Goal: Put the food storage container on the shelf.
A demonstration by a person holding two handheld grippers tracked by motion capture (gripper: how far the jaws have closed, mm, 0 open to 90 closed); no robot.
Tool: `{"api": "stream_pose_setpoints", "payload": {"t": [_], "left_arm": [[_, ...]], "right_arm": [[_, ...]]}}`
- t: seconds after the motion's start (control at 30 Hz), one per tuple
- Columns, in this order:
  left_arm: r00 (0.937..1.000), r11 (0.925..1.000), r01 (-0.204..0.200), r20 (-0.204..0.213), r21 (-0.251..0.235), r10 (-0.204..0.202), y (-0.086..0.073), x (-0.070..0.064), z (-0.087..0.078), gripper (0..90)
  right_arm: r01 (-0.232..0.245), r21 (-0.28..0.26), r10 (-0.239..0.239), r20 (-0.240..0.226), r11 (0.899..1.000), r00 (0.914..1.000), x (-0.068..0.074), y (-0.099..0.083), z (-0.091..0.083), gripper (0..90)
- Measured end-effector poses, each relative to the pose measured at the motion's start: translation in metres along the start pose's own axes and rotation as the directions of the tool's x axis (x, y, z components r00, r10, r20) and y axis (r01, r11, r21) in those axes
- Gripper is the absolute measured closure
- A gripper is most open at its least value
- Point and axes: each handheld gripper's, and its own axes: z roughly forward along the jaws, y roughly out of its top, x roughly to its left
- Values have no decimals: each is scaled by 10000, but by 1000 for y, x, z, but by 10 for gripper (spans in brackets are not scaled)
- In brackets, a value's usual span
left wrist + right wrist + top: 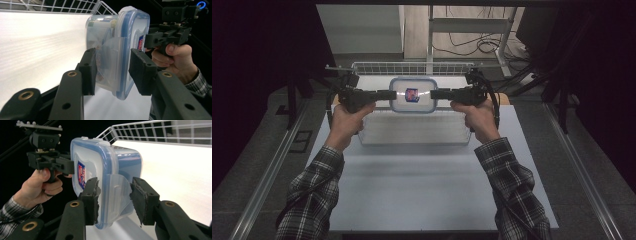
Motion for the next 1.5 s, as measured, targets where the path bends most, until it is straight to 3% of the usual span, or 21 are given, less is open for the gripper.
{"api": "stream_pose_setpoints", "payload": {"t": [0.37, 0.43, 0.57, 0.6, 0.73, 0.77, 0.97, 1.0, 1.1, 1.13, 1.17, 1.23, 1.3, 1.4, 1.43, 1.5], "left_arm": [[9987, 9989, 458, -239, 101, -456, 4, 22, 17, 569], [9986, 9988, 486, -210, -54, -487, 3, 25, 18, 569], [9985, 9991, 425, -335, -47, -426, 3, 24, 18, 558], [9963, 9998, 96, -856, 197, -79, 4, 21, 19, 555], [9910, 9989, -156, -1322, 438, 212, 3, 17, 24, 556], [9929, 9993, 20, -1190, 367, 24, 2, 19, 25, 562], [9930, 9997, 49, -1178, 236, -21, 1, 19, 25, 551], [9910, 9997, -44, -1337, 234, 75, 3, 18, 26, 538], [9873, 9995, -196, -1574, 261, 234, 5, 15, 26, 509], [9830, 9992, -274, -1809, 284, 321, 6, 14, 27, 490], [9830, 9992, -274, -1809, 284, 321, 6, 14, 27, 478], [9791, 9998, -169, -2023, 130, 191, 8, 13, 28, 468], [9781, 9999, -122, -2076, 92, 139, 8, 14, 29, 457], [9686, 9997, -192, -2480, -139, 151, 11, 12, 30, 447], [9686, 9997, -192, -2480, -139, 151, 11, 12, 30, 447], [9618, 9987, -369, -2726, -350, 260, 12, 13, 31, 442]], "right_arm": [[-694, -133, 697, 239, 9975, 9973, -29, 4, 14, 565], [-835, -223, 839, 173, 9963, 9963, -32, 3, 16, 564], [-853, -271, 860, 262, 9960, 9959, -32, 3, 16, 557], [-827, -290, 836, 317, 9962, 9960, -32, 4, 17, 557], [-624, -130, 633, 936, 9980, 9936, -27, 4, 21, 527], [-611, -185, 626, 964, 9980, 9934, -27, 4, 21, 530], [-481, -213, 505, 1326, 9986, 9899, -25, 6, 21, 522], [-249, -198, 279, 1755, 9995, 9841, -23, 8, 22, 514], [-92, -235, 139, 2106, 9997, 9775, -21, 9, 24, 485], [52, -327, 28, 2408, 9995, 9706, -20, 9, 25, 479], [52, -327, 28, 2408, 9995, 9706, -20, 9, 25, 479], [196, -467, -56, 2833, 9987, 9590, -18, 10, 28, 473], [262, -501, -103, 2955, 9984, 9553, -17, 10, 28, 473], [261, -548, -67, 3271, 9982, 9450, -18, 12, 31, 484], [216, -552, -24, 3274, 9982, 9449, -19, 13, 31, 494], [271, -522, -82, 3335, 9983, 9427, -18, 13, 32, 499]]}}
